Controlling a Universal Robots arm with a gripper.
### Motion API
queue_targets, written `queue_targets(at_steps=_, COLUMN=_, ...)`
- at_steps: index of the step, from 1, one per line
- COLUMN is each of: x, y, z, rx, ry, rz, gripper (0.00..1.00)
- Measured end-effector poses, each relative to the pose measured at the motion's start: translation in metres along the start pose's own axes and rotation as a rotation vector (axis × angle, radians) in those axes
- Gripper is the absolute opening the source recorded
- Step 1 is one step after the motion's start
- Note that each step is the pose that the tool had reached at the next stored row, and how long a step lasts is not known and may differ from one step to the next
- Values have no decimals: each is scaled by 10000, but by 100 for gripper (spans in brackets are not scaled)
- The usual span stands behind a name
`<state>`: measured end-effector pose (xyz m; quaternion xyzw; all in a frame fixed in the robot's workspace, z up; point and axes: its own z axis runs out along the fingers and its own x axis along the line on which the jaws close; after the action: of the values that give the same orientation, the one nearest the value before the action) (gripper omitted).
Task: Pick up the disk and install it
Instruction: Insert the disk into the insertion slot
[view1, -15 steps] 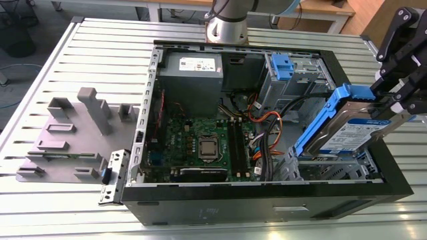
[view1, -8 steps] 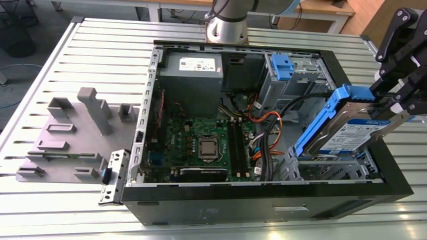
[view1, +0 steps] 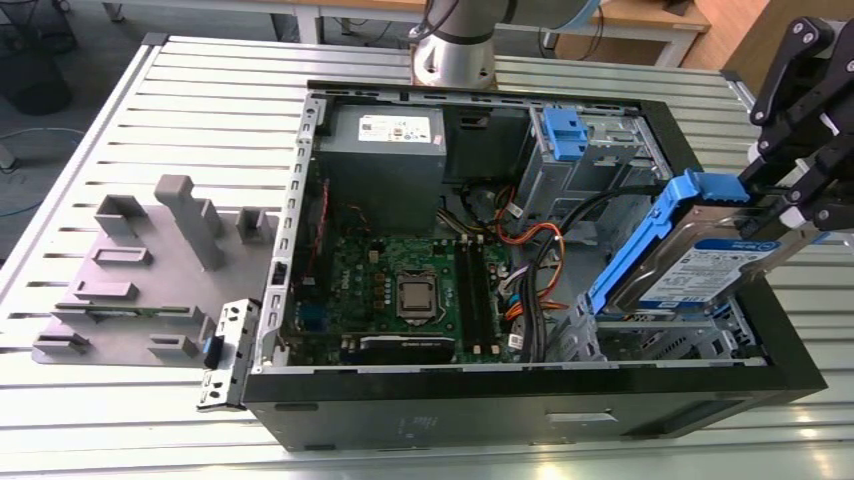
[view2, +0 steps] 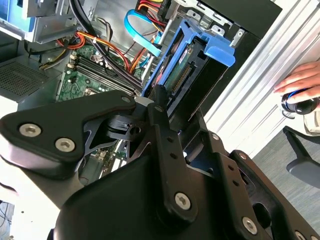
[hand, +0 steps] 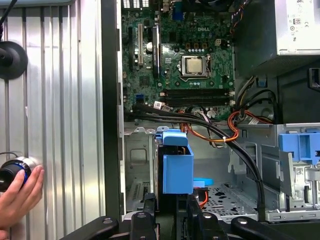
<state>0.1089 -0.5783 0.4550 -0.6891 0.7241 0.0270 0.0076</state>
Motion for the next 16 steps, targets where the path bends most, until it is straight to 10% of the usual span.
queue_targets(at_steps=16, x=3, y=-11, z=81, rx=4, ry=0, rz=0, gripper=35)
